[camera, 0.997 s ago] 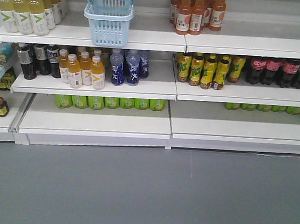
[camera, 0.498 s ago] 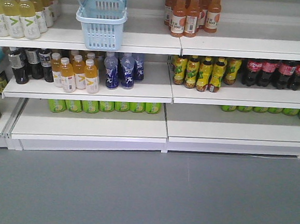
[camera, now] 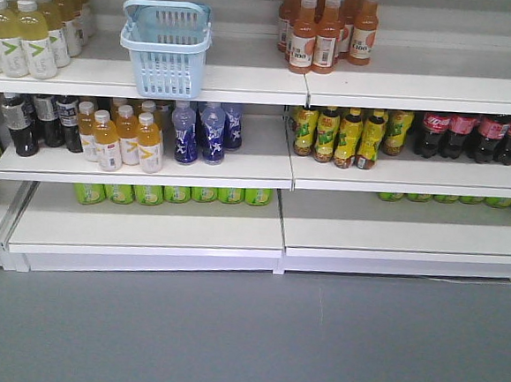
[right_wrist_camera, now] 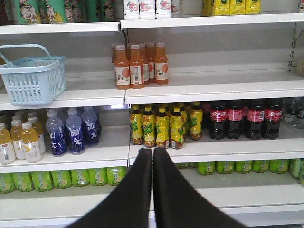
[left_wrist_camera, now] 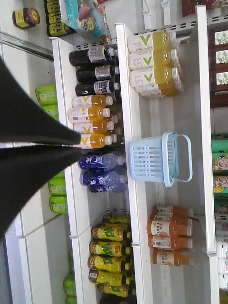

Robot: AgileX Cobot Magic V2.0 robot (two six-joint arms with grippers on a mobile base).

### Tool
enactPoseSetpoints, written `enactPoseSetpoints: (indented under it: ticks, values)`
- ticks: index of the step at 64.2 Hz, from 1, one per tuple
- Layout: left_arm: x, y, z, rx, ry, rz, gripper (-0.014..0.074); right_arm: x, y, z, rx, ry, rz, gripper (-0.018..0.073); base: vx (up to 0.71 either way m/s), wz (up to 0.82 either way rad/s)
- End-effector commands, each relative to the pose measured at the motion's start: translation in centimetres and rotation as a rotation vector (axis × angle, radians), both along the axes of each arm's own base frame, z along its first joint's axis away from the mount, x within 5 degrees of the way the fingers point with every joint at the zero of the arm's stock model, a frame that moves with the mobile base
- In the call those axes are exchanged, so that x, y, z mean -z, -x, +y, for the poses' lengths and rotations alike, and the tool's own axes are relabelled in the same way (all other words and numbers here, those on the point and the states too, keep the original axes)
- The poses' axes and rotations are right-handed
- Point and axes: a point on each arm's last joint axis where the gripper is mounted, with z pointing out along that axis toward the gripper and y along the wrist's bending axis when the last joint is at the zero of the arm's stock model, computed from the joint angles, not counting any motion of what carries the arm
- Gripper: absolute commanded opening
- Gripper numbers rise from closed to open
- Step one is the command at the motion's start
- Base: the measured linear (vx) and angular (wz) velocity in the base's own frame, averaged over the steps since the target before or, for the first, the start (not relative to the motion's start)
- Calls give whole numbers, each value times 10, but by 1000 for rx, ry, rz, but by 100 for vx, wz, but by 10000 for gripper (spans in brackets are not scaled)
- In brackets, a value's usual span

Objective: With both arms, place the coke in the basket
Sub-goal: 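Drive the base toward the shelf holding the light-blue basket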

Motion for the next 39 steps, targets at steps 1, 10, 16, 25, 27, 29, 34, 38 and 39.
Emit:
enactPoseSetpoints:
  ticks: [1, 10, 16, 25, 27, 29, 34, 38, 39]
  values:
    - [-3, 1, 0, 5, 10, -80, -6, -2, 1, 0, 1, 14, -70, -9, 12, -2]
    - [-3, 1, 0, 5, 10, -80, -6, -2, 1, 0, 1, 14, -70, -9, 12, 0]
    - [-3, 1, 0, 5, 10, -80, -6, -2, 1, 0, 1, 14, -70, -9, 12, 1]
    - [-3, 1, 0, 5, 10, -80, -6, -2, 1, 0, 1, 14, -70, -9, 11, 2]
    - [-3, 1, 0, 5, 10, -80, -6, -2, 1, 0, 1, 14, -70, -9, 10, 3]
    - [-3, 1, 0, 5, 10, -80, -6, -2, 1, 0, 1, 14, -70, -9, 10, 3]
    - [-3, 1, 0, 5, 10, -80, -6, -2, 1, 0, 1, 14, -70, -9, 9, 3]
    - [-3, 1, 0, 5, 10, -80, -6, -2, 1, 0, 1, 14, -70, -9, 9, 3]
    - [-3, 1, 0, 5, 10, -80, -6, -2, 1, 0, 1, 14, -70, -9, 9, 3]
